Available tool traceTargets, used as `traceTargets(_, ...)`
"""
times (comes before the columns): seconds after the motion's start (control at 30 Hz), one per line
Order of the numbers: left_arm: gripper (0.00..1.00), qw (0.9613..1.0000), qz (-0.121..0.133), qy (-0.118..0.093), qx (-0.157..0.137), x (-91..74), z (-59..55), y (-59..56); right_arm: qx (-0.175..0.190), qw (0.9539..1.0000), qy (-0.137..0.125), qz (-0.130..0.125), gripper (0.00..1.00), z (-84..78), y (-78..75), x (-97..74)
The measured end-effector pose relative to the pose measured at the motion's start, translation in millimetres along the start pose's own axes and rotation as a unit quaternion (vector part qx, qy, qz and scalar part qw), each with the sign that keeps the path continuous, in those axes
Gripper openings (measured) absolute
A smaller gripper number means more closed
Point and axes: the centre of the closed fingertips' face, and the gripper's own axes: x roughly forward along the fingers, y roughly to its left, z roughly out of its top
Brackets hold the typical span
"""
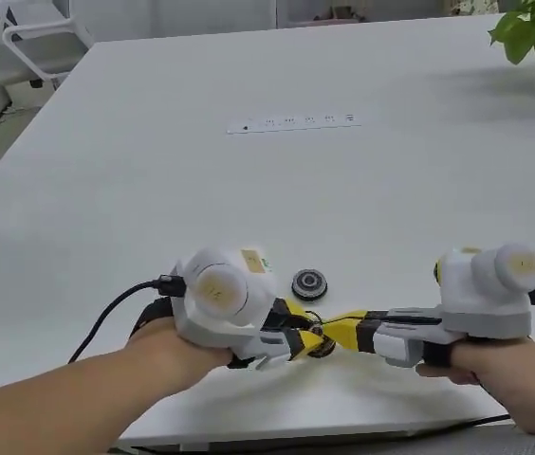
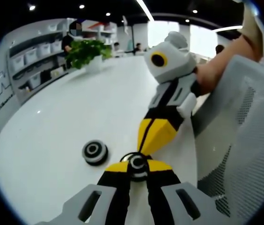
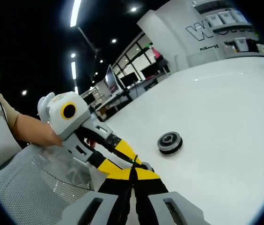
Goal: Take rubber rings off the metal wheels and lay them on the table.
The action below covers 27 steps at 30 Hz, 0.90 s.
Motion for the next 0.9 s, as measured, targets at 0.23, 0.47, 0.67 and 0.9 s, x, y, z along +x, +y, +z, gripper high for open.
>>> traceTargets(0.23,0.14,1.0000,-0.003,-0.003,-0.005,0.3,0.6,-0.2,-0.004,0.9999,0.003,-0.012,0.00,-0.2,-7.2,-1.7)
traceTargets(0.47,0.17,0.9999,-0.006,-0.006,-0.015,-1.4,2.0,1.9,0.000,0.9999,0.000,-0.011,0.00,1.6,-9.7,-1.9)
traceTargets(0.67,0.22,0.9994,-0.012,-0.021,-0.025,-10.2,11.2,0.1,0.006,0.9999,-0.005,-0.008,0.00,4.6,-11.1,-2.5)
traceTargets(0.9,0.27,0.9989,-0.016,-0.027,-0.035,-21.6,13.4,-3.4,0.010,0.9999,-0.010,-0.005,0.00,9.1,-9.2,-4.3)
